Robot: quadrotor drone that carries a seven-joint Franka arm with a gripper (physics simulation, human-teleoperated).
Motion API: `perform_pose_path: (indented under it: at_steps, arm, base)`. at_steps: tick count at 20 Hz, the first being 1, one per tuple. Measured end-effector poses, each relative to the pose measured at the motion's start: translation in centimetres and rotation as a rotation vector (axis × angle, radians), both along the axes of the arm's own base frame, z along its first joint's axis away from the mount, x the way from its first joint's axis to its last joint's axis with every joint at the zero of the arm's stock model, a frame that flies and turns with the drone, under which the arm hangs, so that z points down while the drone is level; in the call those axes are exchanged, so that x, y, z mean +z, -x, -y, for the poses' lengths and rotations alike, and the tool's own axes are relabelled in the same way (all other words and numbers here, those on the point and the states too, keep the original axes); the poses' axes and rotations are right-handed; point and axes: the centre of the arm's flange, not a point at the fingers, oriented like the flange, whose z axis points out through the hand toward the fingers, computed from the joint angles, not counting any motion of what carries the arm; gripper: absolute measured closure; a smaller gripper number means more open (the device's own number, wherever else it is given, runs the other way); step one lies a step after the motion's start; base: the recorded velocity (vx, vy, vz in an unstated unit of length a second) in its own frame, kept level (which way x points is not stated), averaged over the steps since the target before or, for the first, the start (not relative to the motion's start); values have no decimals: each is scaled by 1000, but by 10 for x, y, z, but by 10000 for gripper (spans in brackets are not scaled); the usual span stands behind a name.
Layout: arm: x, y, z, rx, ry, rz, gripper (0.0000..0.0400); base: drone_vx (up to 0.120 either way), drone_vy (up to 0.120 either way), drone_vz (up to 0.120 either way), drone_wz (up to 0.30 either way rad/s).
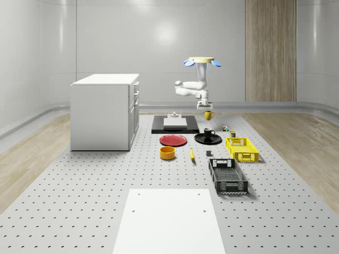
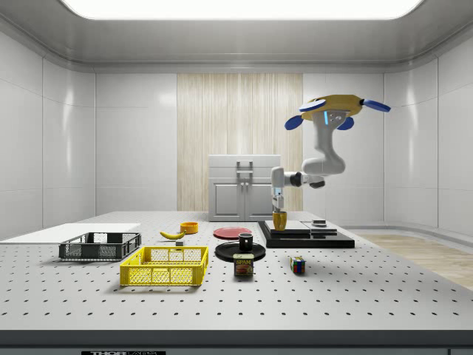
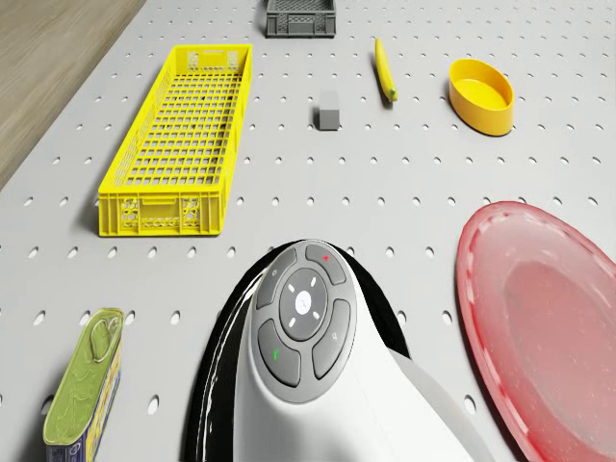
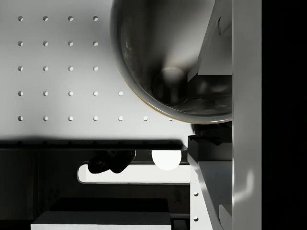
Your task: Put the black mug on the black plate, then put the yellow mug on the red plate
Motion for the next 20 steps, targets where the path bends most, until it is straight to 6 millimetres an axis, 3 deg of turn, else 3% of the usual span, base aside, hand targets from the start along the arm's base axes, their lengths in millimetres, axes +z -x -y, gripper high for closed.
perform_pose_path:
  at_steps: [20]
  arm:
    - [0, 0, 0, 0, 0, 0, 290]
  base:
    - [120, -120, 0, 0]
